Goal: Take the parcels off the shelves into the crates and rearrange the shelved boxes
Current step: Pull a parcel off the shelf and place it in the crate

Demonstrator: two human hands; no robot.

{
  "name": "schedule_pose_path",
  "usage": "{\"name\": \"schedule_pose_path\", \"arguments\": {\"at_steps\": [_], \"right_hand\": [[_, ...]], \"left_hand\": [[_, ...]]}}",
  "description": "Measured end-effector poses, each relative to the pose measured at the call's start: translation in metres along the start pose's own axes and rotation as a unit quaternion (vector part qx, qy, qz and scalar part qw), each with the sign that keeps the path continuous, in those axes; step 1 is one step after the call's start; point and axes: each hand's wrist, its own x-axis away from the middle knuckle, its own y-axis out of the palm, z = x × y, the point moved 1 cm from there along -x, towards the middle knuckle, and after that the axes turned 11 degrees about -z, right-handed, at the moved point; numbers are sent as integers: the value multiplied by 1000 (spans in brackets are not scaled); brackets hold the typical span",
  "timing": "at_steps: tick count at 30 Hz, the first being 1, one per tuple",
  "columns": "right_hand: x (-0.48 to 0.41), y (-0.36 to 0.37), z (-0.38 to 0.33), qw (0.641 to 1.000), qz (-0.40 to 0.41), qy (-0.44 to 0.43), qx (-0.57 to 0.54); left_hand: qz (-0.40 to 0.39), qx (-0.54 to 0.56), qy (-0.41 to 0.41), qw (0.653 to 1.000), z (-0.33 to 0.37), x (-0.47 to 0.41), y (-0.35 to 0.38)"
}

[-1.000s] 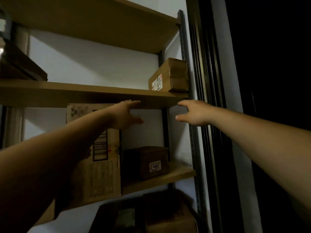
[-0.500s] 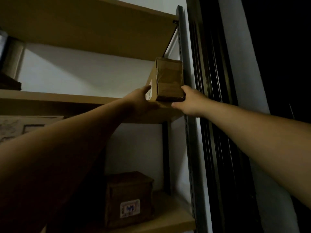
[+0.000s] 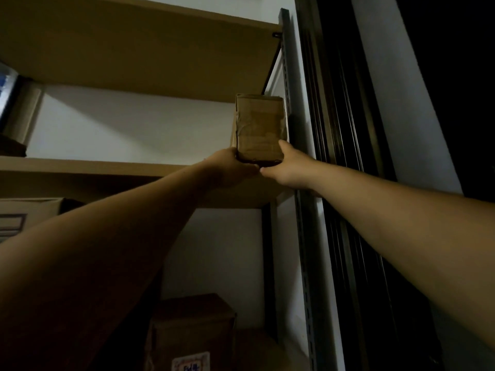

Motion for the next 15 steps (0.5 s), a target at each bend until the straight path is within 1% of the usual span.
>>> {"name": "schedule_pose_path", "arguments": {"at_steps": [6,10,15], "right_hand": [[-2,14,-10,999,19,-23,-36],[8,18,-24,998,26,-43,-46],[31,29,-61,996,28,-71,-42]], "left_hand": [[45,55,-7,997,-8,1,-3],[61,120,-3,991,-11,11,-13],[96,134,-7,986,-22,40,-43]]}}
